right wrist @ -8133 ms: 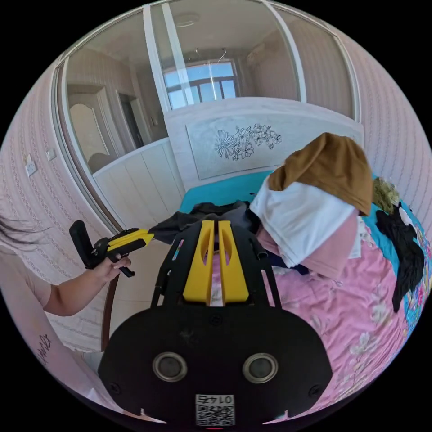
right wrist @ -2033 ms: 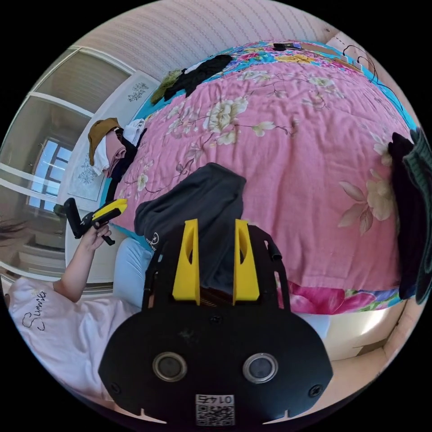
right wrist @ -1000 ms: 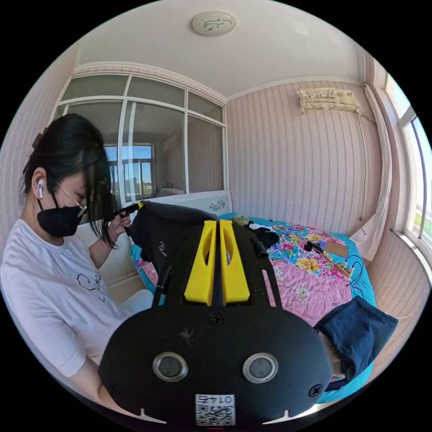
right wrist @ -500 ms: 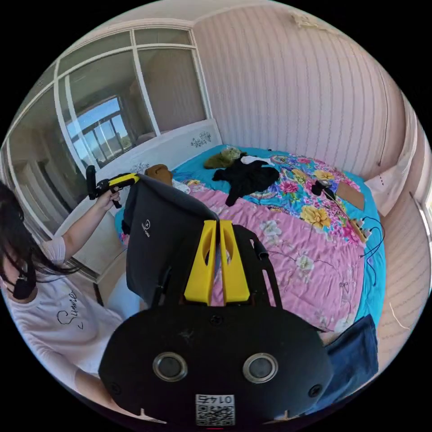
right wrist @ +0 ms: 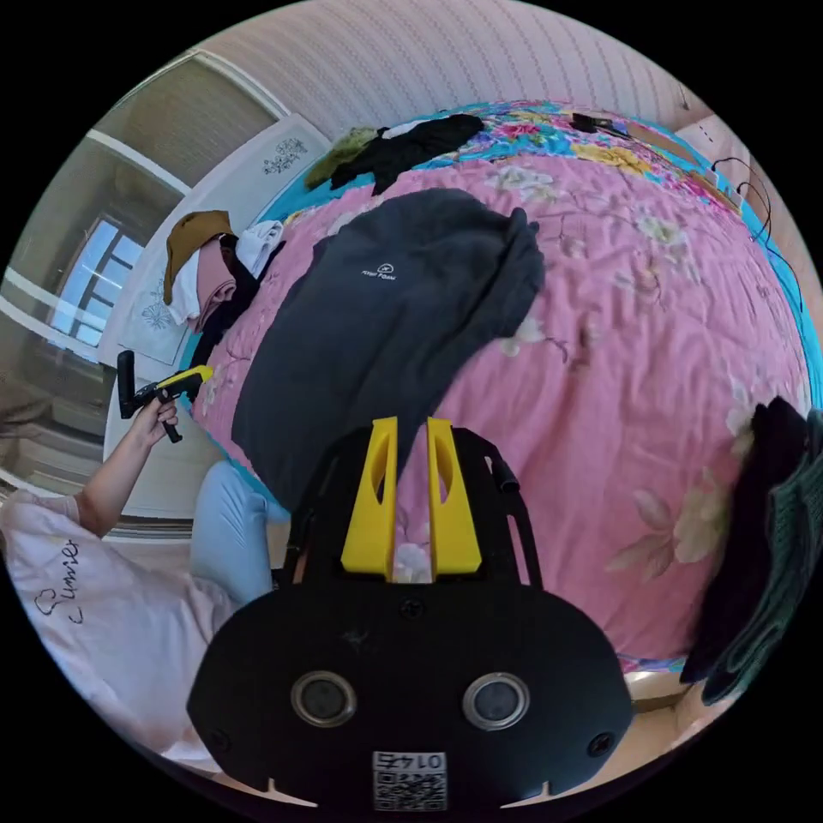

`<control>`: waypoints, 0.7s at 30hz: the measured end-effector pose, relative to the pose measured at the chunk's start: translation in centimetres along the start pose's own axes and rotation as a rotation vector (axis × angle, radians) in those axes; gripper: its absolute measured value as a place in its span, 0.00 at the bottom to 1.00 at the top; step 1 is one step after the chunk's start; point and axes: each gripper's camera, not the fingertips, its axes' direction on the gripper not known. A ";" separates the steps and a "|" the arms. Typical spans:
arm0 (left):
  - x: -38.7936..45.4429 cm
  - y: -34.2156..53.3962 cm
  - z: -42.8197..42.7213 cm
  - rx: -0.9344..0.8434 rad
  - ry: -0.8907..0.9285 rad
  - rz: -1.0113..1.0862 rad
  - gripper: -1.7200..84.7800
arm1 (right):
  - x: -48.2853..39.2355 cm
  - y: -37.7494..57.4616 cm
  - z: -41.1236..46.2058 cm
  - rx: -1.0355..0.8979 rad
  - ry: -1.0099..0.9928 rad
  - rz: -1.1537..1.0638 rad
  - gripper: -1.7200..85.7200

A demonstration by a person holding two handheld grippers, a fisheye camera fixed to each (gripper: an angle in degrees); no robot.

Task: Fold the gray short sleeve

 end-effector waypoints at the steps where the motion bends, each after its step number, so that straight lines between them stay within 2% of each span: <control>1: -0.2 1.1 0.5 -0.012 0.021 -0.023 0.10 | 0.2 1.4 0.7 -0.013 -0.020 0.024 0.10; 3: -0.5 3.7 2.1 -0.041 0.085 -0.069 0.11 | 0.5 5.6 2.8 -0.061 -0.073 0.098 0.12; 7: -0.5 3.8 3.5 -0.040 0.145 -0.127 0.10 | 0.7 7.4 4.2 -0.029 -0.191 0.172 0.12; 11: -1.0 2.9 2.4 -0.093 0.133 -0.107 0.04 | 1.2 6.7 3.4 -0.069 -0.237 0.160 0.05; 16: -2.3 6.1 -5.4 0.099 0.239 -0.120 0.02 | 3.4 9.4 -2.6 0.022 -0.358 0.153 0.03; 21: -1.2 11.2 -16.7 0.352 0.560 0.074 0.01 | 4.3 14.3 -13.7 0.279 -0.578 0.031 0.03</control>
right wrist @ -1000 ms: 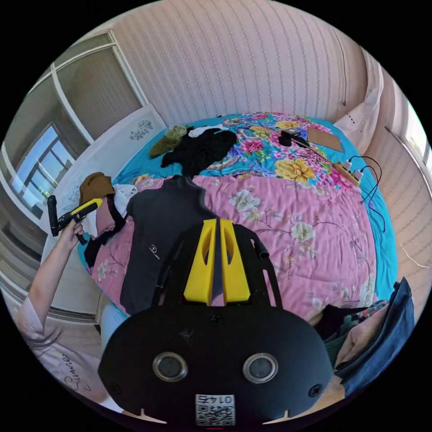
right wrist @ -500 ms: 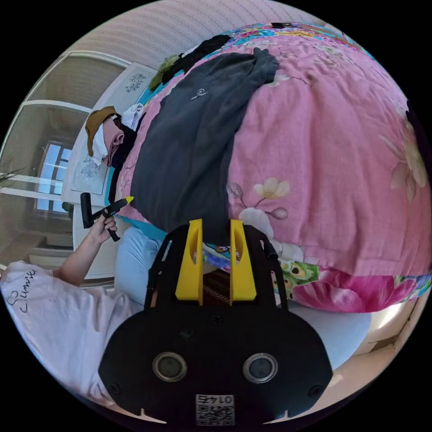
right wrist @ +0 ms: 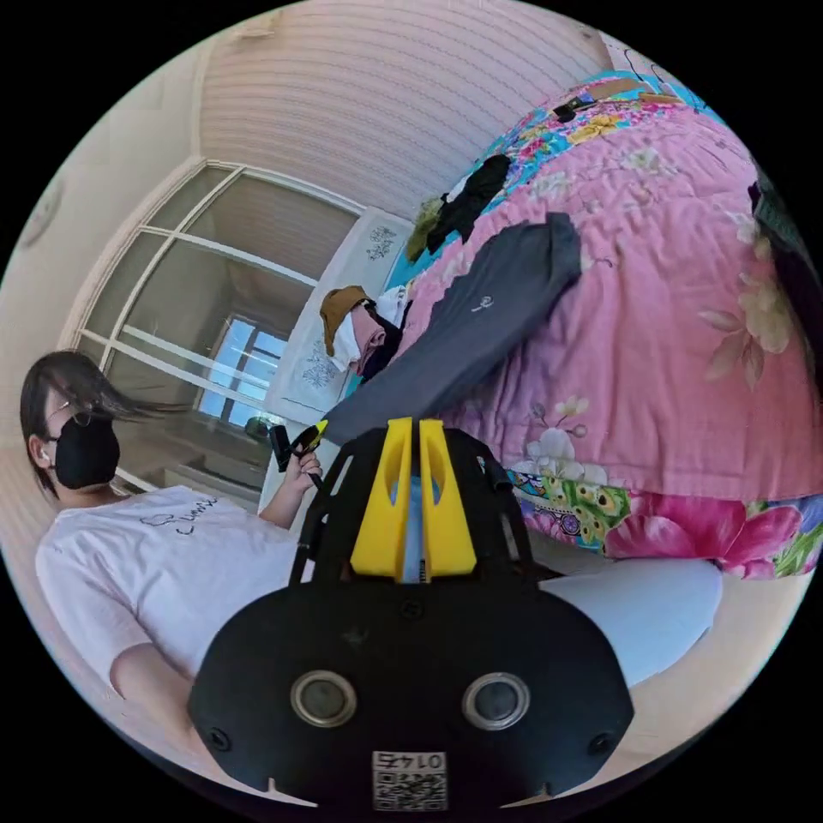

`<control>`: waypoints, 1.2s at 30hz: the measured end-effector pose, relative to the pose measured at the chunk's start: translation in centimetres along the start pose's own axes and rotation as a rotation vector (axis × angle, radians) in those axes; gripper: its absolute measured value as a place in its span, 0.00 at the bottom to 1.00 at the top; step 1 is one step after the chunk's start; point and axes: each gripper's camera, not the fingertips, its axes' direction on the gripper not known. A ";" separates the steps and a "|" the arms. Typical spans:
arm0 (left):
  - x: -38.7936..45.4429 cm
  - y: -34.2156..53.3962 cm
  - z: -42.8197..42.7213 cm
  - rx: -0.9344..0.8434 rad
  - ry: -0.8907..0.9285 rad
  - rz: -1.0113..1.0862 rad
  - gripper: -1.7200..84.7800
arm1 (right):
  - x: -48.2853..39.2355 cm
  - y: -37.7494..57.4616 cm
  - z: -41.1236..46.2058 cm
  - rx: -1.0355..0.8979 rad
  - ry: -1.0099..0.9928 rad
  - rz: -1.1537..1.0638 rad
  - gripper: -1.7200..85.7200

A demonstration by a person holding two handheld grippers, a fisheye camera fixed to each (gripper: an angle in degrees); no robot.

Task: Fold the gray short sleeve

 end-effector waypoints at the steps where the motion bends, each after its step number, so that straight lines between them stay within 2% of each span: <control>1: 0.9 -0.1 -1.0 0.009 0.038 0.017 0.01 | -0.9 0.1 -1.0 0.004 -0.035 -0.027 0.03; 3: 4.7 -0.9 -5.5 0.080 0.125 0.089 0.01 | -5.3 0.4 -4.9 0.041 -0.161 -0.185 0.03; 6: 10.0 -2.3 -11.8 0.203 0.138 0.258 0.01 | -11.8 0.3 -9.4 0.095 -0.259 -0.417 0.03; 10: 13.5 -5.0 -16.6 0.303 0.093 0.362 0.01 | -18.1 -1.4 -13.2 0.135 -0.203 -0.614 0.03; 11: 13.5 -6.5 -16.7 0.290 0.073 0.375 0.01 | -18.9 -2.9 -13.5 0.122 -0.123 -0.623 0.03; 14: 10.6 -11.5 -14.0 0.186 -0.024 0.309 0.01 | -17.0 -8.8 -12.2 0.053 0.058 -0.522 0.03; 17: 6.3 -17.5 -9.3 0.073 -0.105 0.188 0.01 | -13.0 -16.0 -9.4 -0.008 0.071 -0.389 0.03; 19: 5.1 -21.3 -8.0 0.102 -0.142 0.147 0.01 | -12.3 -19.9 -9.0 0.033 0.138 -0.368 0.03; 21: 5.2 -25.8 -8.3 0.215 -0.130 0.128 0.01 | -14.2 -23.9 -11.0 0.177 0.243 -0.417 0.03; 24: 6.7 -28.8 -9.6 0.347 -0.107 0.162 0.01 | -17.5 -25.8 -14.1 0.354 0.202 -0.537 0.03; 27: 7.3 -28.8 -9.8 0.367 -0.143 0.226 0.02 | -18.6 -25.3 -14.8 0.387 0.169 -0.632 0.03; 31: 3.4 -25.5 -7.6 0.265 -0.179 0.181 0.02 | -14.5 -23.2 -11.9 0.263 0.271 -0.617 0.03; 36: -7.2 -16.1 -1.4 -0.031 -0.264 -0.004 0.02 | 1.2 -17.3 -5.7 0.048 0.256 -0.306 0.03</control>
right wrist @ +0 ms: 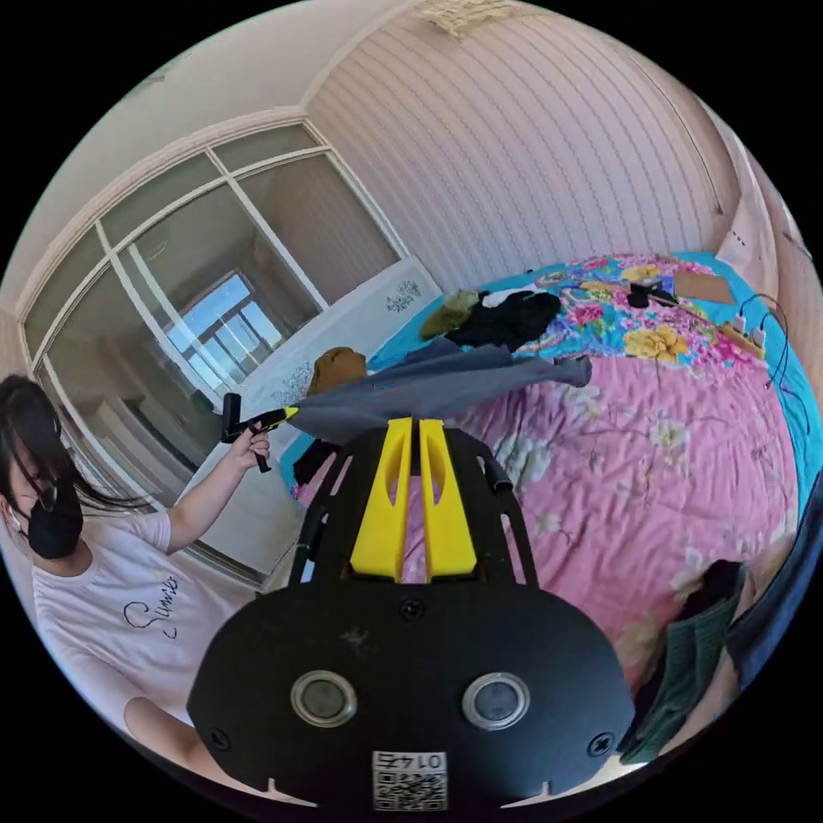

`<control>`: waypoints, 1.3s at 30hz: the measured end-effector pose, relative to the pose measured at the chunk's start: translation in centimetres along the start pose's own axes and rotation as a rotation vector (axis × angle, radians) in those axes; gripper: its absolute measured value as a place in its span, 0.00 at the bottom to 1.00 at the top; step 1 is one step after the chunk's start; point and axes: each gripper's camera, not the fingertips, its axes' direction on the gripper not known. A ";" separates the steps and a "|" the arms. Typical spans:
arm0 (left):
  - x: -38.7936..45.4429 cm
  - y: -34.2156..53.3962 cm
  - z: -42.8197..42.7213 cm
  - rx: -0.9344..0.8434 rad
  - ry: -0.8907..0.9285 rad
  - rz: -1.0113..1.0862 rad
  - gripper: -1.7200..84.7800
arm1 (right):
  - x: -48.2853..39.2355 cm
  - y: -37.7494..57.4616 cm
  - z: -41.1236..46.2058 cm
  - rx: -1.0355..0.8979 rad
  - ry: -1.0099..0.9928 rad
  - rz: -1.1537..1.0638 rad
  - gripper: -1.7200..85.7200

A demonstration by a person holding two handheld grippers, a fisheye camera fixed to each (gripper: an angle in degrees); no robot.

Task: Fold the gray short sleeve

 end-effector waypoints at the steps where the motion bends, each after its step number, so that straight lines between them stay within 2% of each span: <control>1: -1.0 1.2 1.1 -0.035 -0.009 -0.018 0.02 | 1.4 1.5 1.2 -0.032 -0.005 0.042 0.03; 6: -8.7 11.5 8.3 -0.303 -0.045 -0.221 0.02 | 11.2 14.4 9.1 -0.208 -0.092 0.419 0.03; 9: -11.3 15.3 9.9 -0.373 -0.039 -0.311 0.02 | 13.3 18.5 10.9 -0.276 -0.091 0.504 0.03; 23: -12.5 22.5 12.5 -0.553 -0.046 -0.186 0.02 | 17.7 23.0 12.8 -0.543 0.003 0.501 0.03; 29: -13.6 26.1 13.7 -0.613 -0.082 -0.206 0.02 | 18.9 25.3 14.0 -0.662 0.023 0.504 0.03; 34: -14.6 26.8 16.0 -0.580 -0.099 -0.231 0.02 | 19.8 25.9 15.4 -0.650 0.043 0.512 0.03; 37: -14.8 27.2 17.4 -0.616 -0.170 -0.200 0.01 | 20.2 26.0 16.0 -0.658 0.085 0.498 0.03; 39: -15.1 28.0 17.7 -0.616 -0.136 -0.209 0.02 | 20.5 26.4 15.8 -0.664 0.091 0.500 0.04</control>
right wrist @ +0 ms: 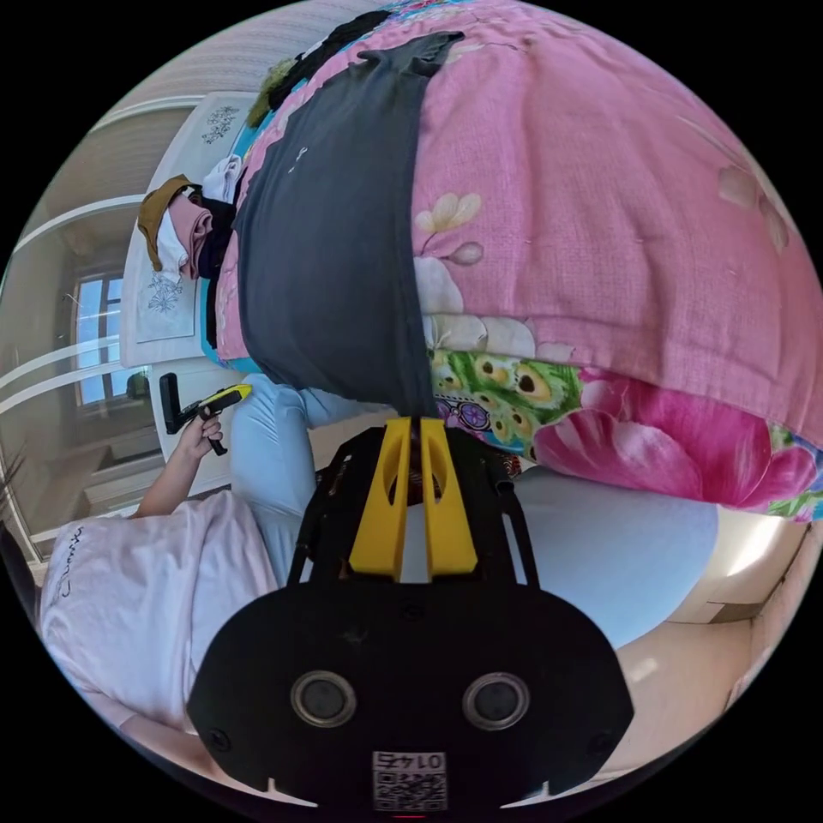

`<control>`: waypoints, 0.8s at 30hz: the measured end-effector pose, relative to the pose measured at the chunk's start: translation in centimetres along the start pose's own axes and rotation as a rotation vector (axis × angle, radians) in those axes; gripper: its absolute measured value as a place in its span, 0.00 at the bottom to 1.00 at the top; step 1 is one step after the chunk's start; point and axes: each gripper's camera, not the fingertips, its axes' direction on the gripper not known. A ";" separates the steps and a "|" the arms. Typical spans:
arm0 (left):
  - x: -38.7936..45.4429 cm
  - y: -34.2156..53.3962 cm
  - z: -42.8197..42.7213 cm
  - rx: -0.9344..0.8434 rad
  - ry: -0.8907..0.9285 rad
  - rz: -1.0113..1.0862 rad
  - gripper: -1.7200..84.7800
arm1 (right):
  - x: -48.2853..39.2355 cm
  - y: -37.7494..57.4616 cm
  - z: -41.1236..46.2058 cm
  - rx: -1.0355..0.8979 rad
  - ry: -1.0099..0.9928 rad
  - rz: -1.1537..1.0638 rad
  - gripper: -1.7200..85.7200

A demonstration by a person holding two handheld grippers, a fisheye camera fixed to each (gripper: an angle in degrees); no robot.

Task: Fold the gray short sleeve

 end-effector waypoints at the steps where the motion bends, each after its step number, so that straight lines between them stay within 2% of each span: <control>1: -0.1 0.1 0.1 0.006 0.008 -0.004 0.02 | 0.2 0.2 -0.1 0.002 -0.001 0.002 0.04; 11: 0.1 4.8 0.4 0.175 0.066 -0.004 0.02 | 1.2 5.9 -4.2 0.223 -0.004 0.000 0.04; 18: 3.1 7.1 1.0 0.270 -0.013 0.165 0.02 | -2.6 9.1 -5.1 0.386 0.196 -0.164 0.05; 24: 6.8 3.9 4.1 0.284 -0.050 0.300 0.01 | -2.7 8.8 -5.1 0.501 0.153 -0.192 0.09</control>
